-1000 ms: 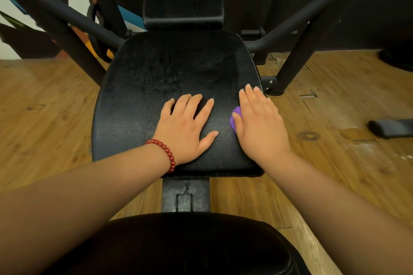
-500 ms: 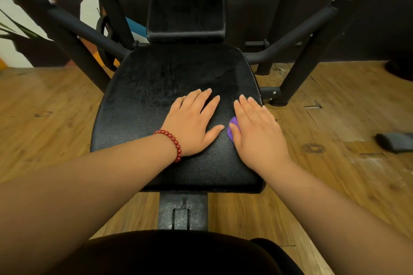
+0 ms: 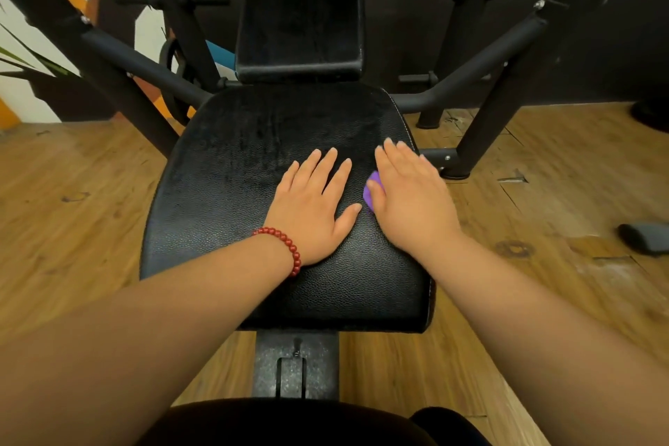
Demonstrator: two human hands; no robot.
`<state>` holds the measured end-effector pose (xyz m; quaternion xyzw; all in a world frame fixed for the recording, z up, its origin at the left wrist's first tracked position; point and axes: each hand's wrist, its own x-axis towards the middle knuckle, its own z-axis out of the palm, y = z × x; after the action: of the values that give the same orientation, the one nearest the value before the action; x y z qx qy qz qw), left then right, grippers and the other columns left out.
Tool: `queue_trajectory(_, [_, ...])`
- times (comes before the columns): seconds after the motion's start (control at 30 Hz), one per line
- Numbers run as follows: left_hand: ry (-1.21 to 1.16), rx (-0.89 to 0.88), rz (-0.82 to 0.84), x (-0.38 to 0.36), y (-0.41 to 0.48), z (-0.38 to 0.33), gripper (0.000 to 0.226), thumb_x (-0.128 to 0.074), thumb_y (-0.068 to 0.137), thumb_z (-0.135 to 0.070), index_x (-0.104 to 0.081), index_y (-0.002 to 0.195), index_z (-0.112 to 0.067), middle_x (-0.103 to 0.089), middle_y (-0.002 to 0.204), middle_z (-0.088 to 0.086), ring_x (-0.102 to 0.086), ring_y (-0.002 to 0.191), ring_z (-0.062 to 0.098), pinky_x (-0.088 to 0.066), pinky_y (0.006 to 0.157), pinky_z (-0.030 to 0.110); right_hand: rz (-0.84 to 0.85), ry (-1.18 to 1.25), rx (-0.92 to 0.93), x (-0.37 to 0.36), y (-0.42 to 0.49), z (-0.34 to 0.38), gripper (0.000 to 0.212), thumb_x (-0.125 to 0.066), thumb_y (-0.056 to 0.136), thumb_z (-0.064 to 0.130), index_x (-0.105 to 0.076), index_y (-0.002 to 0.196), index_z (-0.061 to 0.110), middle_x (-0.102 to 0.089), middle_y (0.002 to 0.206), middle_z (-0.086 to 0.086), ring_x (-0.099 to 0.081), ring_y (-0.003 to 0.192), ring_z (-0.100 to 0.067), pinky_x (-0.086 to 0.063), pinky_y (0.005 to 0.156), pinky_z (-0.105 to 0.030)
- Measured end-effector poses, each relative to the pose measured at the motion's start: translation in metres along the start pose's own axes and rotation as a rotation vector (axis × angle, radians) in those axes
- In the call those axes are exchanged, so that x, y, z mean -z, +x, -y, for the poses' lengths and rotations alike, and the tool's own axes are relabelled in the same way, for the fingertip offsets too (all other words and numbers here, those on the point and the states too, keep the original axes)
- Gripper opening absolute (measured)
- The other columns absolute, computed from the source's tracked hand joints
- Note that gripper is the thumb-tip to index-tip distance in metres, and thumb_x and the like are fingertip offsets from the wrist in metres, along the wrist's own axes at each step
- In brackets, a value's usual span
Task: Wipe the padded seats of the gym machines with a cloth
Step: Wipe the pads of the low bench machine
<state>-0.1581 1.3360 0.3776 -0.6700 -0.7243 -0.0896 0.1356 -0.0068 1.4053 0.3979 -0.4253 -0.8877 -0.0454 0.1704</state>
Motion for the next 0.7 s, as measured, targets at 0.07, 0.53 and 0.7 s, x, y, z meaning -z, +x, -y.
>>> queue_trajectory(0.07, [0.006, 0.001, 0.014, 0.000, 0.001, 0.001, 0.082, -0.001, 0.084, -0.063, -0.013, 0.155, -0.021, -0.009, 0.162, 0.004, -0.002, 0.149, 0.022, 0.000, 0.120, 0.042, 0.026, -0.015, -0.019, 0.001, 0.012, -0.001, 0.056, -0.027, 0.104, 0.036, -0.017, 0.154, 0.012, -0.014, 0.162, -0.005, -0.008, 0.149, -0.018, -0.007, 0.120, -0.035])
queue_trajectory(0.53, [-0.006, 0.000, 0.038, 0.001, 0.002, 0.001, 0.083, 0.004, 0.082, -0.062, -0.004, 0.155, -0.023, 0.006, 0.163, 0.001, 0.011, 0.149, 0.017, 0.007, 0.118, 0.040, 0.052, -0.007, -0.036, 0.001, 0.028, 0.003, 0.056, -0.027, 0.104, 0.035, -0.015, 0.154, 0.011, -0.011, 0.162, -0.006, -0.008, 0.149, -0.019, -0.008, 0.121, -0.035])
queue_trajectory(0.7, [-0.053, -0.002, 0.032, 0.002, 0.002, 0.002, 0.082, 0.000, 0.084, -0.062, -0.009, 0.155, -0.023, -0.002, 0.163, -0.001, 0.003, 0.149, 0.016, 0.004, 0.119, 0.039, 0.074, -0.009, -0.077, 0.005, -0.008, 0.010, 0.059, -0.026, 0.104, 0.037, -0.011, 0.155, 0.012, -0.007, 0.163, -0.005, -0.003, 0.150, -0.018, -0.002, 0.119, -0.032])
